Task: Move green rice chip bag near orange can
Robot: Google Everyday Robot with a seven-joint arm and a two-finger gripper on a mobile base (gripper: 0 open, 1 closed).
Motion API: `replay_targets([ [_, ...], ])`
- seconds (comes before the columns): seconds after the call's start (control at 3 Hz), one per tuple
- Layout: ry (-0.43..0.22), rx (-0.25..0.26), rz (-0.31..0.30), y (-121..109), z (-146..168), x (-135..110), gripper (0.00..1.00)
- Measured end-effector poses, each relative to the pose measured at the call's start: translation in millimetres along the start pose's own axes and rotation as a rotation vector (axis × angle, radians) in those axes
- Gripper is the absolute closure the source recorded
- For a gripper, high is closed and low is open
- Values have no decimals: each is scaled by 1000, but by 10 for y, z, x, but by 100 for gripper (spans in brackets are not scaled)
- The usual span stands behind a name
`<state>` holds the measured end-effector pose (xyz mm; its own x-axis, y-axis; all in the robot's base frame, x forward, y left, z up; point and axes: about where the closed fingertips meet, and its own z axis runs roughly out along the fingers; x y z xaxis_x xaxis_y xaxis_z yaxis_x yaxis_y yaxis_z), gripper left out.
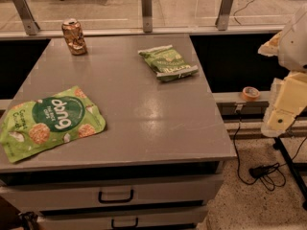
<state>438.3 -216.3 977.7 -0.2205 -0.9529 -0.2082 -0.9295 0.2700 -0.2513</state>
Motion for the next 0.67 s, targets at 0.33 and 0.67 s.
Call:
replay_targets([
  [0.33, 0, 0, 0, 0, 0, 0, 0],
  [0.67, -85, -48, -73, -18, 226, -306, 0],
])
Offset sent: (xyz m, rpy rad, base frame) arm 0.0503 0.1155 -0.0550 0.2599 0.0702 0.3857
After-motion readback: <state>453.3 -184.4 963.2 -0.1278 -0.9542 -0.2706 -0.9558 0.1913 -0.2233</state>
